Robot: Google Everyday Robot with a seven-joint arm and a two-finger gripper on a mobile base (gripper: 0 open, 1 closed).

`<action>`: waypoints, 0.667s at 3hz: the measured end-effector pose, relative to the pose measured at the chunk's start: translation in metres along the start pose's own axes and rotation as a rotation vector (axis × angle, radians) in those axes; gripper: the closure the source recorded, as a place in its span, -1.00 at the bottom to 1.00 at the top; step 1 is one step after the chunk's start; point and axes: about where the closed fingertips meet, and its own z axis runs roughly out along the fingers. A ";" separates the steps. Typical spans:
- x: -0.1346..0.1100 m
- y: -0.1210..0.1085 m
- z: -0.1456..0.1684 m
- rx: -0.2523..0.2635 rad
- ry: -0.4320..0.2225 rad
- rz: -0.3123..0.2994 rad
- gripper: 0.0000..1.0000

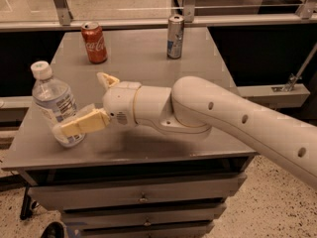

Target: Move blue plastic bottle near redbull can

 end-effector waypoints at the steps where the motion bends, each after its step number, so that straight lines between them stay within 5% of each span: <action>1: -0.003 0.018 0.026 -0.053 -0.042 0.008 -1.00; 2: -0.001 0.036 0.036 -0.086 -0.055 0.024 -1.00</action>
Offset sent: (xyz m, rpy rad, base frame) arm -0.0420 0.0555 -0.0091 0.0826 0.0404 0.1124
